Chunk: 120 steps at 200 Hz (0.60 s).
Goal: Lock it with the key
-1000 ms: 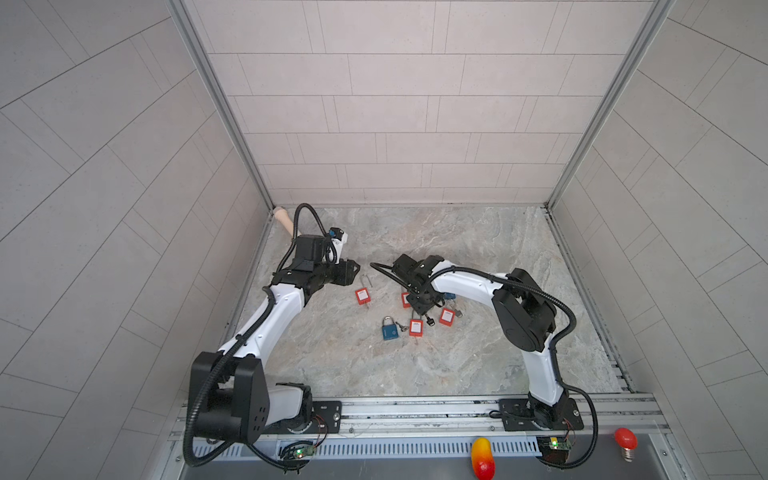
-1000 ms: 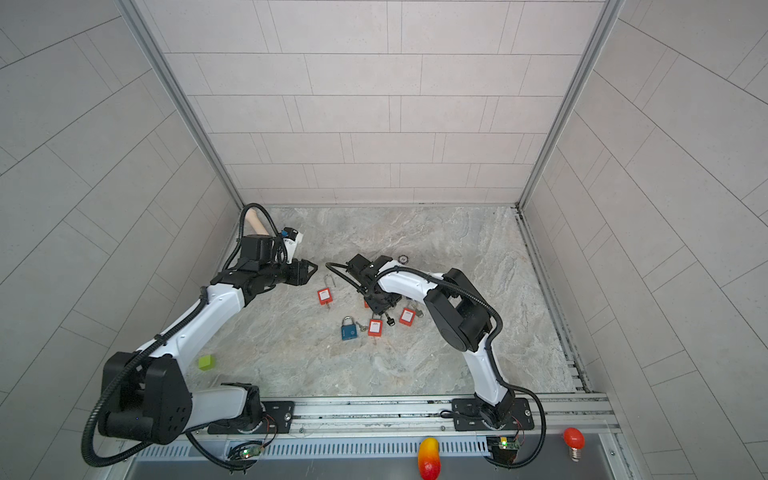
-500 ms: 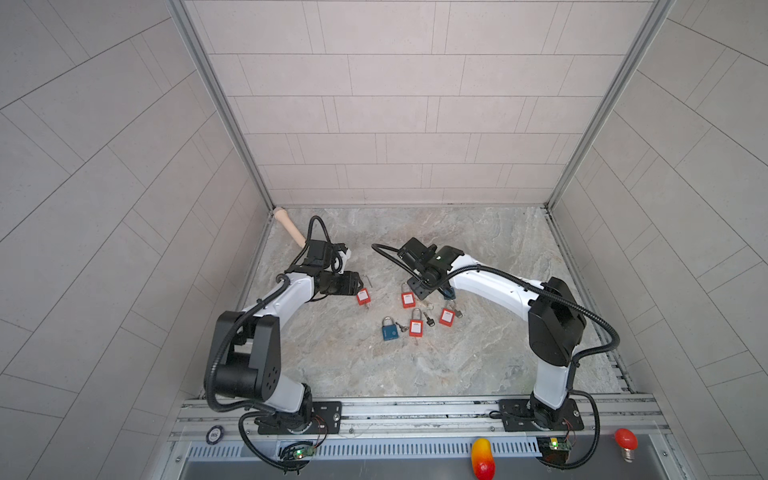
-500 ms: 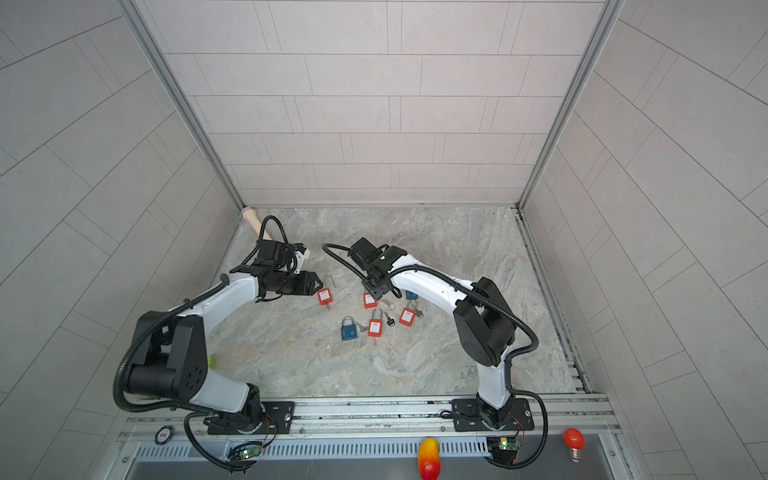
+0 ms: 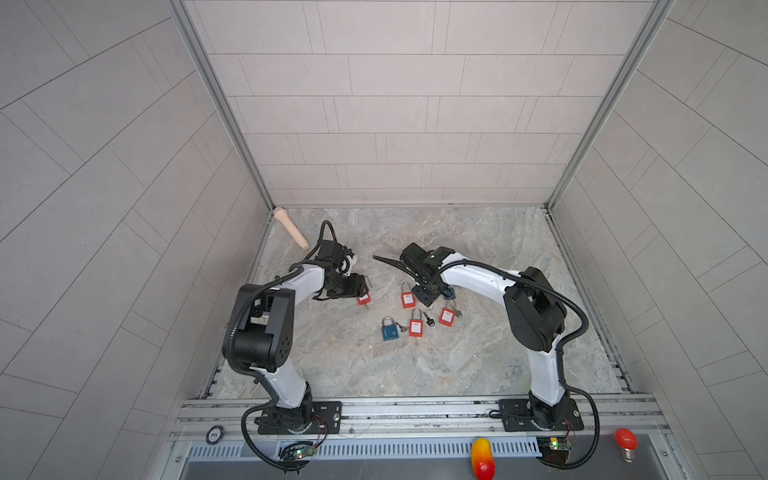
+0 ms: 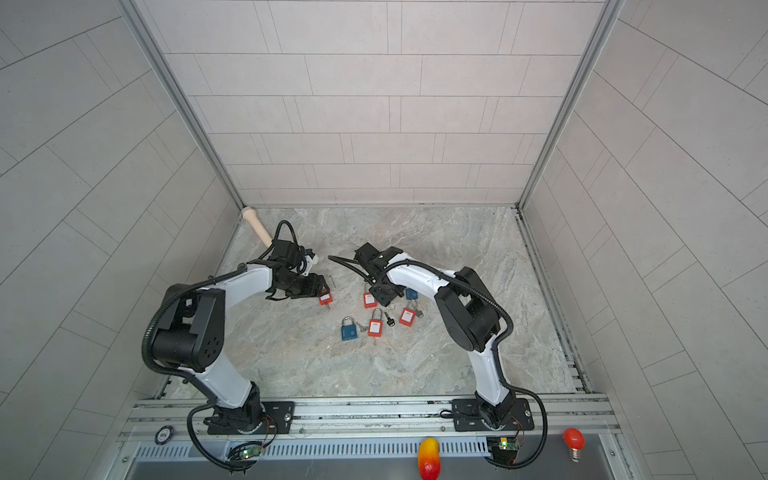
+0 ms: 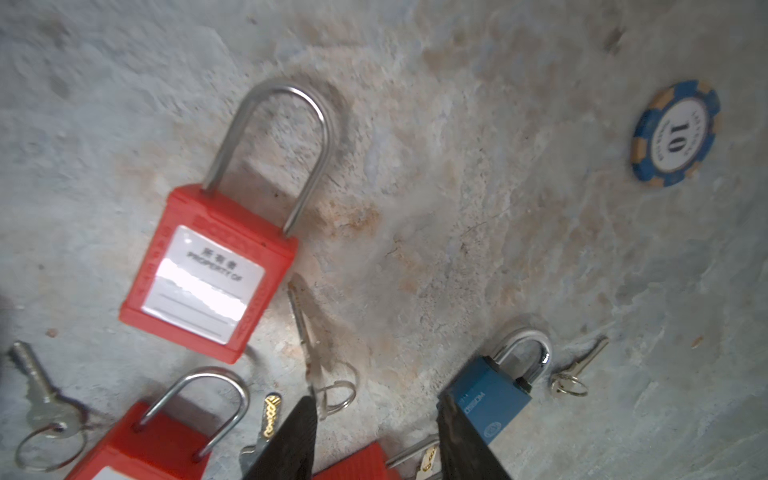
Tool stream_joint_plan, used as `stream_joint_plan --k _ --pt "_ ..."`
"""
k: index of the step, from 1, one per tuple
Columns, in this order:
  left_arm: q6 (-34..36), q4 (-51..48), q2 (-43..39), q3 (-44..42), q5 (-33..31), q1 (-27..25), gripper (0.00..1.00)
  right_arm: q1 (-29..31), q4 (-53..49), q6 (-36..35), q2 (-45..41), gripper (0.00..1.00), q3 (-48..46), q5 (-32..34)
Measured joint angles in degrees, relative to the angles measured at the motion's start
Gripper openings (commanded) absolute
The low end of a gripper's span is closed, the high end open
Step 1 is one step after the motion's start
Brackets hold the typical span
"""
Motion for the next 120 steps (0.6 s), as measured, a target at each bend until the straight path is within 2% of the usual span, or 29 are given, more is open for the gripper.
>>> stream_joint_plan --k 63,120 --pt "-2.9 0.2 2.2 0.5 -0.6 -2.5 0.69 -4.0 -1.0 -2.6 3.4 0.45 0.7 -2.8" --pt "-8.0 3.5 1.4 -1.4 0.1 -3.1 0.64 -5.0 -0.2 -5.3 2.4 0.43 0.9 -5.1"
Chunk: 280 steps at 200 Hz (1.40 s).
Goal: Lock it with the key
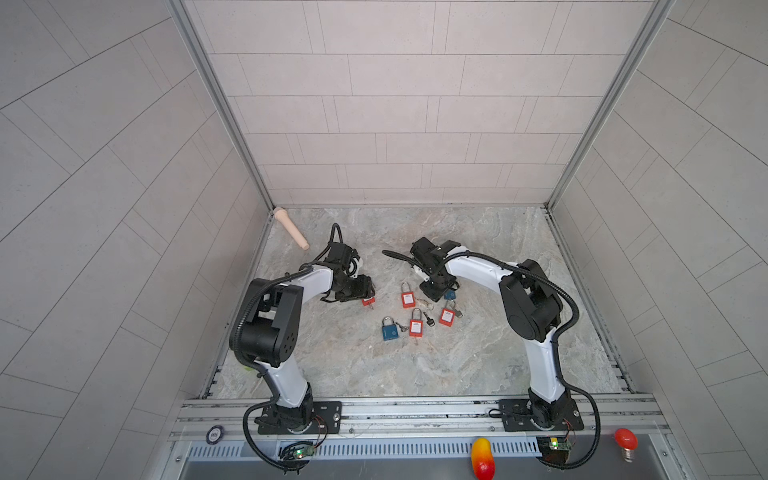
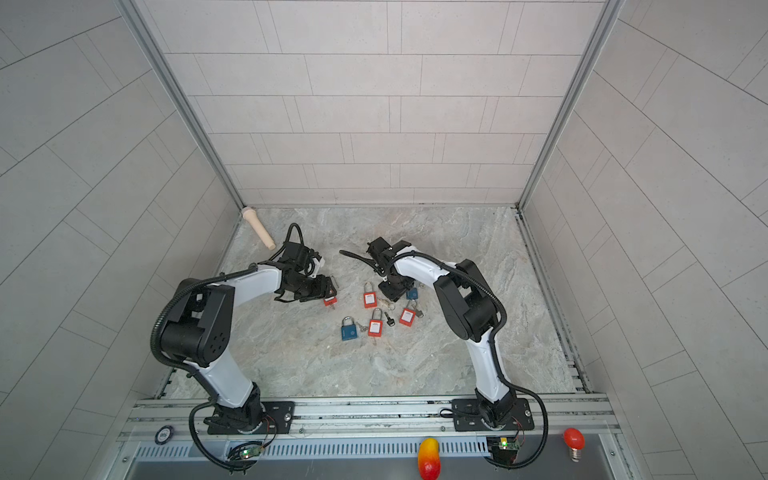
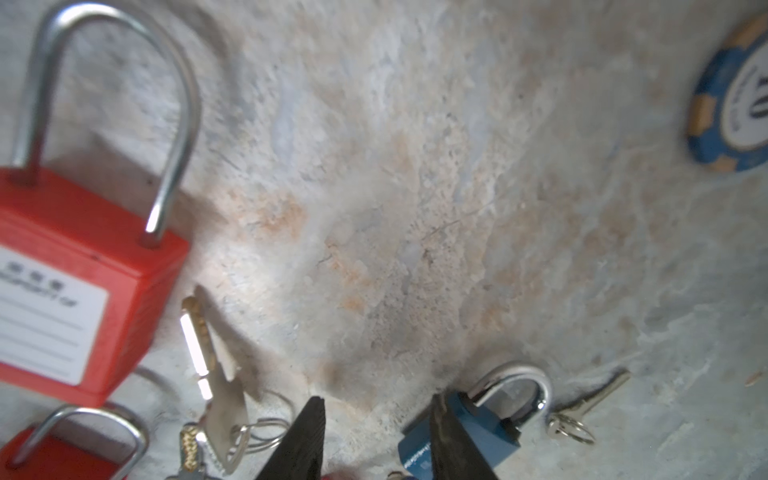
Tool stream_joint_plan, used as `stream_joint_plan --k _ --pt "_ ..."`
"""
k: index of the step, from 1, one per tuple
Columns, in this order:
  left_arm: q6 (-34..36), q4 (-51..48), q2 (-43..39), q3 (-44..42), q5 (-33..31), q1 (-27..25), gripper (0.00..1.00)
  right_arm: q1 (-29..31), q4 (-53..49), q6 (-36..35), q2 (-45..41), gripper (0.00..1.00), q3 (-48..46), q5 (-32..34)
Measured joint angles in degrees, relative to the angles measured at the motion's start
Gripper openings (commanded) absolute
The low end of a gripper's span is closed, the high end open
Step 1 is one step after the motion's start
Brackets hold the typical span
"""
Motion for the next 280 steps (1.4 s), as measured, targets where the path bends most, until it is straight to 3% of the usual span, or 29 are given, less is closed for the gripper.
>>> stream_joint_plan --k 56,173,232,280 --pt "-4.4 2.8 -2.4 -3.8 1.2 -1.4 0.61 2.5 1.0 -4.8 -6.6 0.43 -4.5 -4.7" --pt "-7.4 4.5 -7.1 -9.5 2.1 -2.6 0.58 0.7 0.0 -5.2 -2.0 0.42 -1.4 -3.0" --pt "-7.3 3.0 -10.0 -9.4 2.4 -2.6 0.59 -0.3 -0.2 -4.8 2.6 0.39 2.2 -4.0" --pt "-5.8 -1.9 -12.2 -4.9 0.4 -2.4 0.64 0.4 1.9 -4.1 -0.8 0.43 1.9 -2.6"
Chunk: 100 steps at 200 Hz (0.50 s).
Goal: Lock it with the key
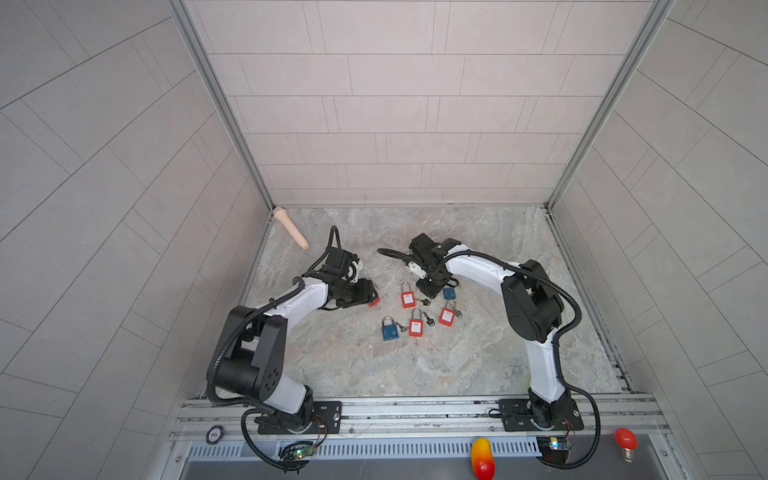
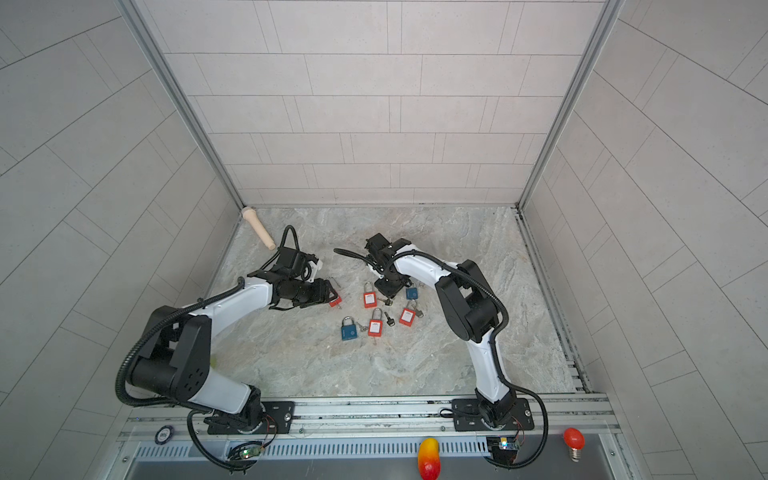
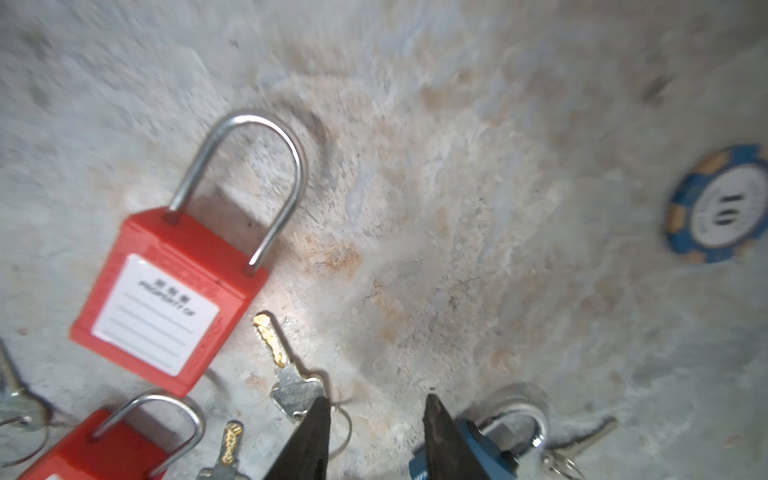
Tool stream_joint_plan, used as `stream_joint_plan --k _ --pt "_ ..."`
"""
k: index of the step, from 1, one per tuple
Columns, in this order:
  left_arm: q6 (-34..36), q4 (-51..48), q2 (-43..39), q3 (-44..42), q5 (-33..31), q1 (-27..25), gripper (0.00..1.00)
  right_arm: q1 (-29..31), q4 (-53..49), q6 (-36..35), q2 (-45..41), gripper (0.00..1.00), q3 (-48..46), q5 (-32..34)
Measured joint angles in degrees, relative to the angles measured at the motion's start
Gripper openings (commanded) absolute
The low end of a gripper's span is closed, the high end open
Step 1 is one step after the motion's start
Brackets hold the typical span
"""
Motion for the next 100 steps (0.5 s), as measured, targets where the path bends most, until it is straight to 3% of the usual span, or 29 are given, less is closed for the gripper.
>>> stream_joint_plan --k 21,58,100 --pt "0.6 -0.9 -0.6 2.2 -1.2 1.0 0.66 1.9 -0.2 0.2 -2.8 0.45 1.5 -0.4" --pt "0.5 -0.8 -3.3 2.8 -3.5 3.9 0.67 8.8 -4.2 -0.4 0.2 0.47 14.3 0.1" --pt "-0.2 1.9 2.3 2.9 -0.5 4.9 0.67 11.1 -6.4 0.0 4.9 0.48 17.8 -0.5"
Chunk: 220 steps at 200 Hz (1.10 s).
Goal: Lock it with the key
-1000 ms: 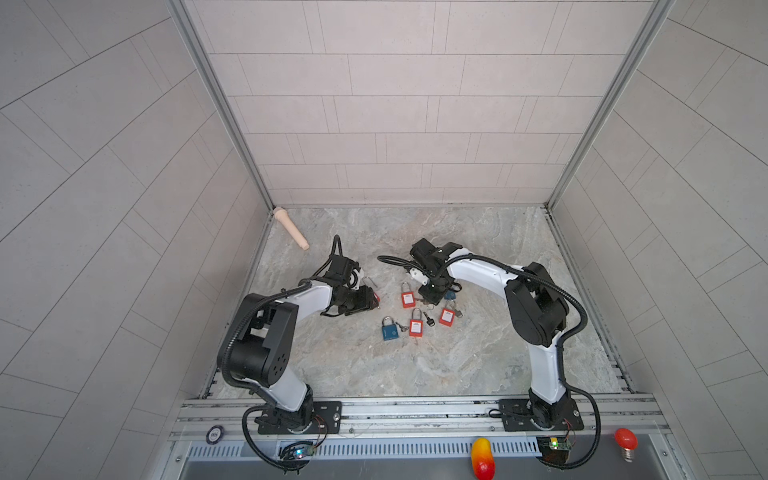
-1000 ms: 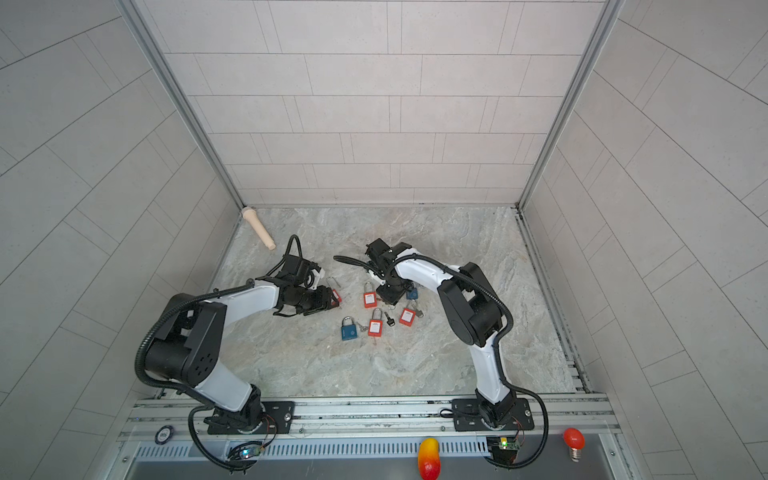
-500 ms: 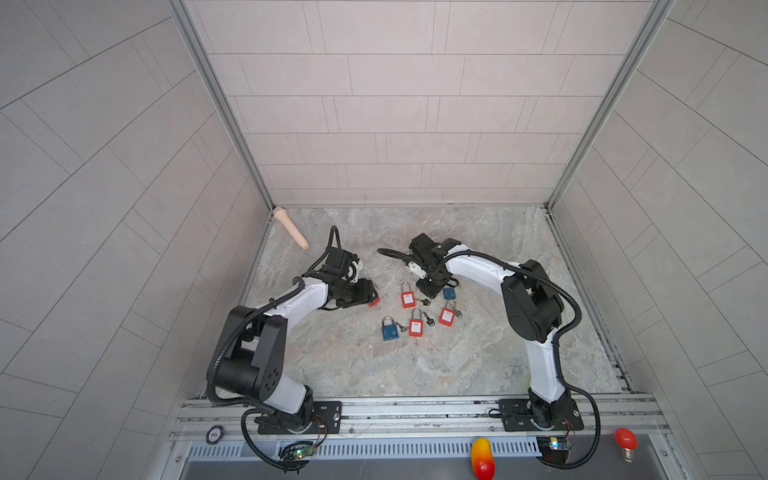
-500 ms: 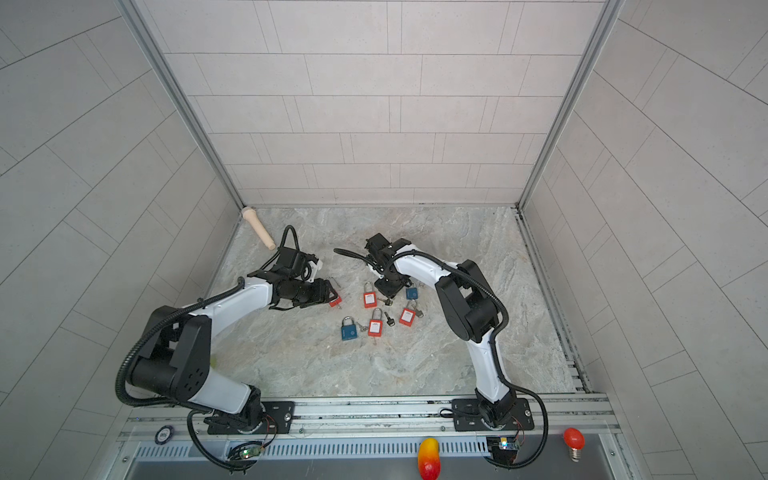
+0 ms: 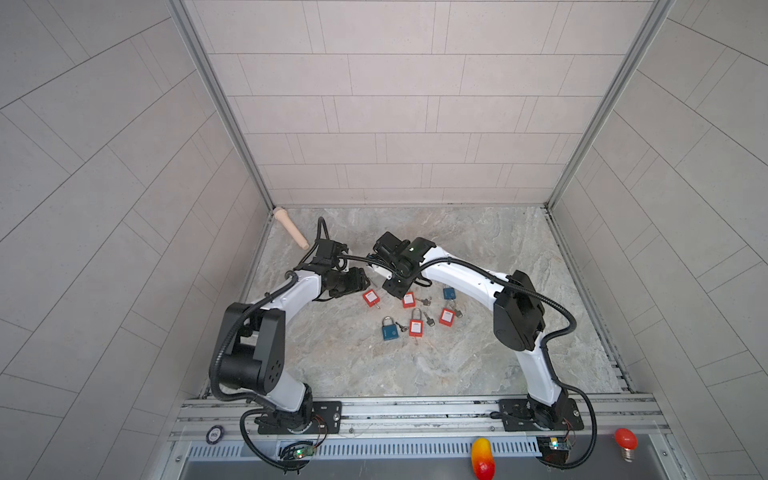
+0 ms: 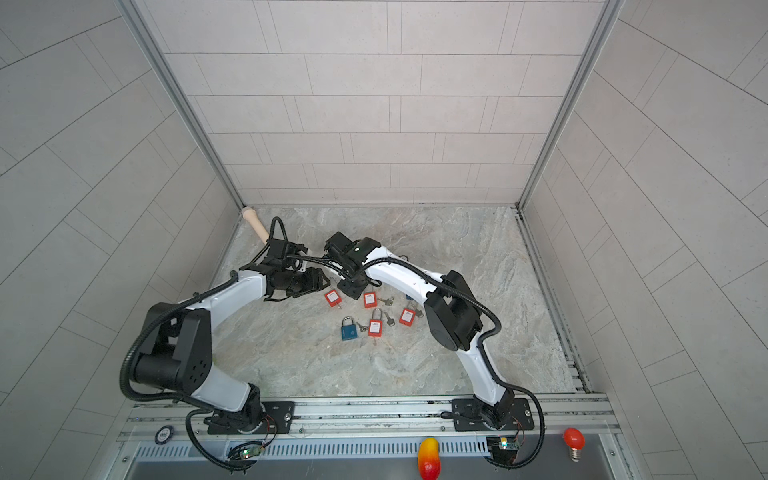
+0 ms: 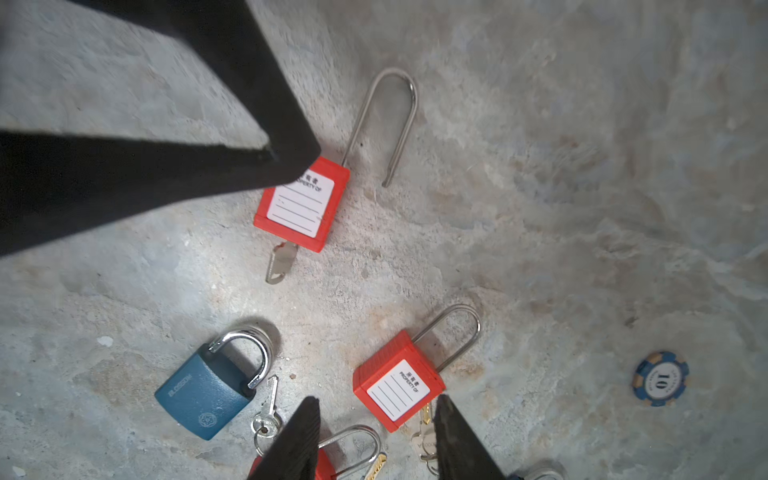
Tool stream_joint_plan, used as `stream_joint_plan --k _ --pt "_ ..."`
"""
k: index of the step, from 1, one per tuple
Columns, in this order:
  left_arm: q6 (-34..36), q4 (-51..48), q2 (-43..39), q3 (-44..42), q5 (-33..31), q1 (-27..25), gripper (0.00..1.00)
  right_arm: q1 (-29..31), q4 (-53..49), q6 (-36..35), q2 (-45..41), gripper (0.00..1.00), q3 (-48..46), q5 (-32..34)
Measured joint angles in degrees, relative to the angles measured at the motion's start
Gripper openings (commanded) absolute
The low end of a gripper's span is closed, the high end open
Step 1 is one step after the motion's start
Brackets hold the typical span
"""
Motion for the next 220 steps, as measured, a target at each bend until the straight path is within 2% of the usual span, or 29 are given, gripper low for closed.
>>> stream_joint_plan --k 53,98,145,193,220 --pt "-0.6 6.4 2.7 -1.6 1.1 -1.2 0.68 -1.2 -0.9 0.9 0.5 0.47 -2.7 0.4" --pt "-1.7 11.4 5.3 -4.0 1.3 -5.4 0.68 -1.1 -0.8 1.7 0.5 0.47 -3.7 0.8" --pt "-2.7 12.1 3.2 -6.5 1.2 -6.9 0.68 -1.1 -0.8 1.5 -0.2 0.47 -4.5 2.5" --pt "-2.7 12.7 2.6 -6.6 7.8 -7.1 0.66 -1.1 -0.6 1.1 -1.2 0.47 -4.7 2.5" --pt "-1.4 11.3 0.9 -6.6 7.1 -6.9 0.67 -1.1 -0.5 0.6 -1.2 0.46 -4.7 2.0"
